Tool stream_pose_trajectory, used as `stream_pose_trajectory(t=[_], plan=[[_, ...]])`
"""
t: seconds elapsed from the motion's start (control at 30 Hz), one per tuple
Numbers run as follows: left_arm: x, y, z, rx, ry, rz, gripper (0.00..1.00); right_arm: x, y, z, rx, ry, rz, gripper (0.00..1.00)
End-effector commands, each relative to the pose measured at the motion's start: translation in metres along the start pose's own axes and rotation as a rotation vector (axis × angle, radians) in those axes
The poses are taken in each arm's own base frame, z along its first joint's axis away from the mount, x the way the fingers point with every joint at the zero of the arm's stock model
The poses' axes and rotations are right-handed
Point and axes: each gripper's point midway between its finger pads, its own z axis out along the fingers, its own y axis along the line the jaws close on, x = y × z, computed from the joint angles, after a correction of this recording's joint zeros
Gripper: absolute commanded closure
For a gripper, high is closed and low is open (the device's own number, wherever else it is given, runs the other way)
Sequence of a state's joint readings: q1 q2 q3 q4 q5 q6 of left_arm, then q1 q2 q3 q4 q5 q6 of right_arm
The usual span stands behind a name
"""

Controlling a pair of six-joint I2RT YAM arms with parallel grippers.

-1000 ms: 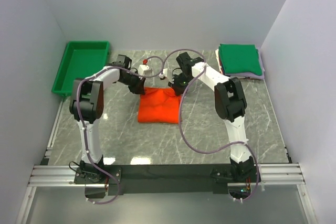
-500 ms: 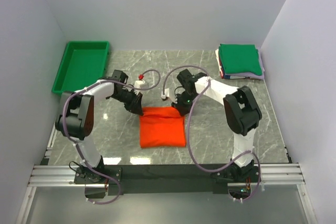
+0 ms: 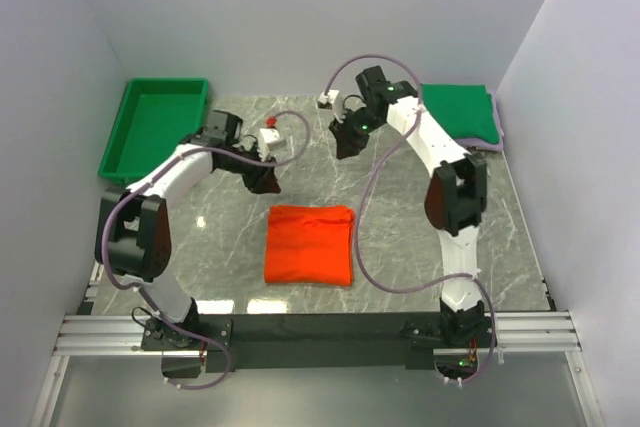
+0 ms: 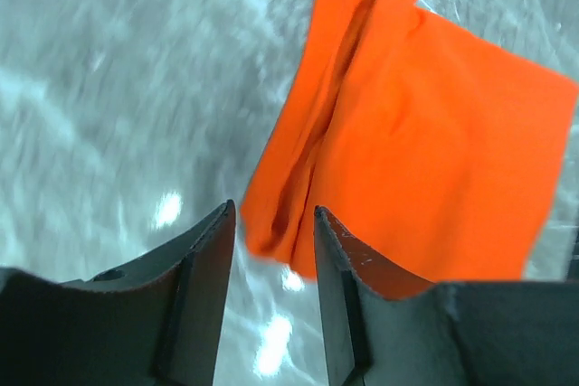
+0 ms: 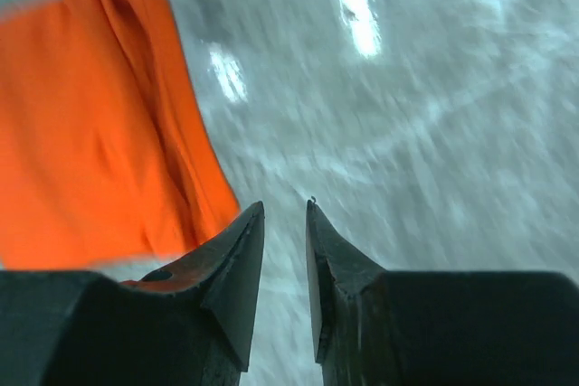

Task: Fold and stack the t-shirts
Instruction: Fold the tshirt

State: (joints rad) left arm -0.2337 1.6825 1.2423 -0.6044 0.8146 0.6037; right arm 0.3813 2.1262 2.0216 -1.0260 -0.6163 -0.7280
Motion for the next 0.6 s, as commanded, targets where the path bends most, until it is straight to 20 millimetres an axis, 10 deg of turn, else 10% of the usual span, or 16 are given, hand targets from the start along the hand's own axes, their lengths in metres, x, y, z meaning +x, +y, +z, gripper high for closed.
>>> stream_pose_trajectory(t=[0.0, 0.57], plan=[[-0.019, -0.008, 0.028, 0.044, -0.017, 0.235, 0.54, 0.003, 0.038, 0.037, -0.254, 0.021, 0.253, 0.68], [0.015, -0.05, 0.09, 0.211, 0.113, 0.444, 0.52, 0.041, 0.076, 0.116, -0.446, 0.101, 0.523, 0.68]])
